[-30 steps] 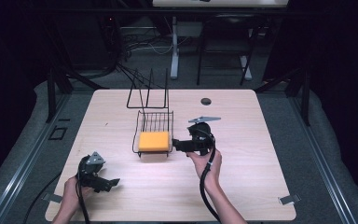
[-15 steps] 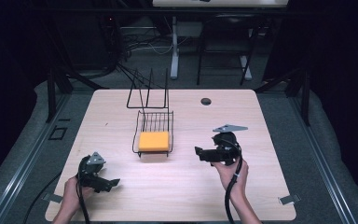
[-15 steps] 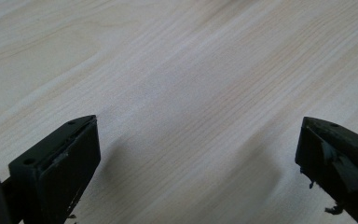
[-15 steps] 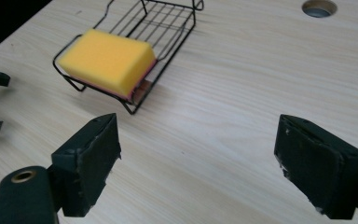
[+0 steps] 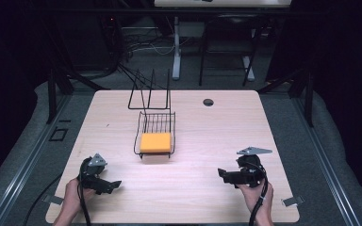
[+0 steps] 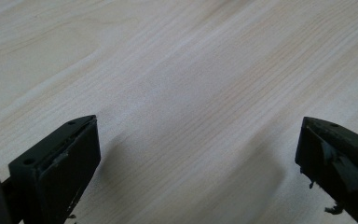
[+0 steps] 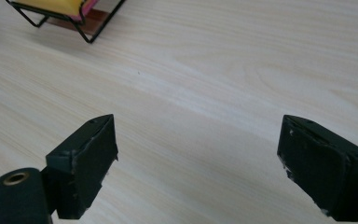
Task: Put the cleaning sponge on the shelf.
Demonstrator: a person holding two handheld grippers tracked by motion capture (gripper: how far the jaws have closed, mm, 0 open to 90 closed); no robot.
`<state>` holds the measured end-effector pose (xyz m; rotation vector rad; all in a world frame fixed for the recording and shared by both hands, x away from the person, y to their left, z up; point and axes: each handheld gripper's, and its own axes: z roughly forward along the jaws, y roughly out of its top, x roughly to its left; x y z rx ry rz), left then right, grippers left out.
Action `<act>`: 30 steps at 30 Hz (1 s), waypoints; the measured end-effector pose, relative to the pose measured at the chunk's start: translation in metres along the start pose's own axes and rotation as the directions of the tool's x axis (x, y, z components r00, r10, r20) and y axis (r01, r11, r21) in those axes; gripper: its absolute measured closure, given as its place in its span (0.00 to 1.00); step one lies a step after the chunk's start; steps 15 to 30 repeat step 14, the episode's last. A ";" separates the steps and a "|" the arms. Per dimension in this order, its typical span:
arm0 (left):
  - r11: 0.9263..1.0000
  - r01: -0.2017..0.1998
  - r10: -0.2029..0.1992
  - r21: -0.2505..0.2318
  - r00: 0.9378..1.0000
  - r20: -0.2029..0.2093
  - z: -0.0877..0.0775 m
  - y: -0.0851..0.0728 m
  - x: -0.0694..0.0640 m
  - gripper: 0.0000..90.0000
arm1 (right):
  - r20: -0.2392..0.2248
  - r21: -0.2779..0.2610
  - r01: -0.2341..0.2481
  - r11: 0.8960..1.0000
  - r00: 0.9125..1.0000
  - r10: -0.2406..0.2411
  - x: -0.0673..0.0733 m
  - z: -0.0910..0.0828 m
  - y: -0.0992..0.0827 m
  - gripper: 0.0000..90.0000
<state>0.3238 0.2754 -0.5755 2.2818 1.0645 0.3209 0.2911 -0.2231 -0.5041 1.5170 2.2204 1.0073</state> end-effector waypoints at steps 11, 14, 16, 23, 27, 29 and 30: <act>1.000 -0.001 0.001 0.006 1.000 -0.003 0.001 0.000 0.001 0.00 | -0.030 0.043 0.061 0.997 0.998 -0.060 -0.002 0.009 -0.020 0.13; 1.000 -0.006 0.006 0.006 1.000 -0.002 0.001 0.000 0.000 0.00 | -0.035 0.049 0.077 0.996 0.997 -0.075 -0.003 0.010 -0.023 0.13; 1.000 -0.006 0.006 0.006 1.000 -0.002 0.001 0.000 0.000 0.00 | -0.035 0.049 0.077 0.996 0.997 -0.075 -0.003 0.010 -0.023 0.13; 1.000 -0.006 0.006 0.006 1.000 -0.002 0.001 0.000 0.000 0.00 | -0.035 0.049 0.077 0.996 0.997 -0.075 -0.003 0.010 -0.023 0.13; 1.000 -0.006 0.006 0.006 1.000 -0.002 0.001 0.000 0.000 0.00 | -0.035 0.049 0.077 0.996 0.997 -0.075 -0.003 0.010 -0.023 0.13; 1.000 -0.006 0.006 0.006 1.000 -0.002 0.001 0.000 0.000 0.00 | -0.035 0.049 0.077 0.996 0.997 -0.075 -0.003 0.010 -0.023 0.13; 1.000 -0.006 0.006 0.006 1.000 -0.002 0.001 0.000 0.000 0.00 | -0.035 0.049 0.077 0.996 0.997 -0.075 -0.003 0.010 -0.023 0.13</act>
